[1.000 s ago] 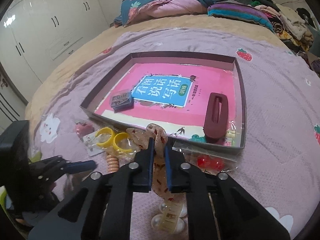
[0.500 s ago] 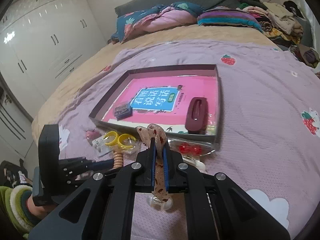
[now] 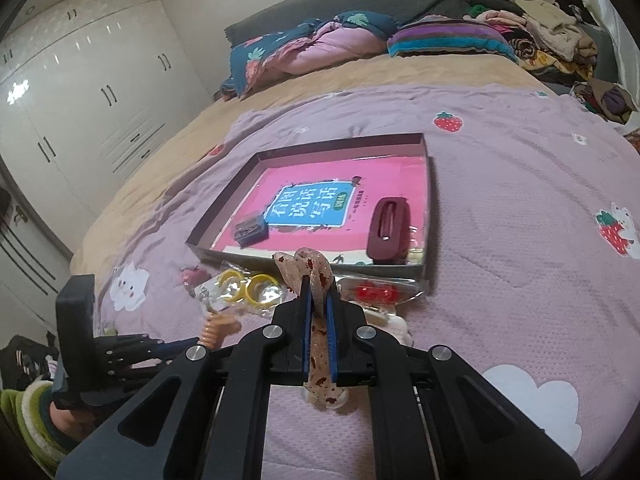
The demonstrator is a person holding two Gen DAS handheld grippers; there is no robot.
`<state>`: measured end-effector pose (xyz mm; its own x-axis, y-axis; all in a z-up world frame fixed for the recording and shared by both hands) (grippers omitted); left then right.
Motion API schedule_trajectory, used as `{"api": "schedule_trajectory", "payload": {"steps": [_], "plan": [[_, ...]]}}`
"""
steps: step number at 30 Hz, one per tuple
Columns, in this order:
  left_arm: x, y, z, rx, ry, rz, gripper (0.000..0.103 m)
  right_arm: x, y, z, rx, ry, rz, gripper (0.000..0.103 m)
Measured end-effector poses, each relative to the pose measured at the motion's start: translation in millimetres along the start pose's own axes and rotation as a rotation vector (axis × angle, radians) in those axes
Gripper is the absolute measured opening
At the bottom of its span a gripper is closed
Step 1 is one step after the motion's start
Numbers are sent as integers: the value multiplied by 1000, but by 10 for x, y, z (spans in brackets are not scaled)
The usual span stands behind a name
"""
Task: Organize jewelry
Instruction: 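Grasp the peach coil hair tie with the left tool while the right lifts the bow, then carry the coil hair tie with the left tool while the right carries the bow over the tray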
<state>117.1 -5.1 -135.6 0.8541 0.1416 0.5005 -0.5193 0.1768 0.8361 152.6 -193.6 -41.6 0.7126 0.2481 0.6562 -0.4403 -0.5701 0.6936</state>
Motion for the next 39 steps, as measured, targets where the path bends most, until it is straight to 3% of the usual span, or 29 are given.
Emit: {"api": "schedule_trajectory", "payload": {"steps": [13,27,39], "plan": [[115,411,-348,21,65,88,11,87,-75,-387,31,75,-6,6],[704,794,-533,33,85,222,11,387,-22,-647,43,134,34,6],[1168,758,-444,22,44,249,11,759,25,-642,38,133,97,6]]}}
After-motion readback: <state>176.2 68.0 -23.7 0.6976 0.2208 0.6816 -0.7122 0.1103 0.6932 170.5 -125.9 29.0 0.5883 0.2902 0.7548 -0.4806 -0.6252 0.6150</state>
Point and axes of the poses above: each gripper's, at about its wrist camera, not at the fingertips, and y roughly against the way its jaws point, z to its right, x to its top, the point moved 8 cm from there along -y, roughly the way its jaws point, and after that the axes turned 1 degree about y, right-handed, at the moved point
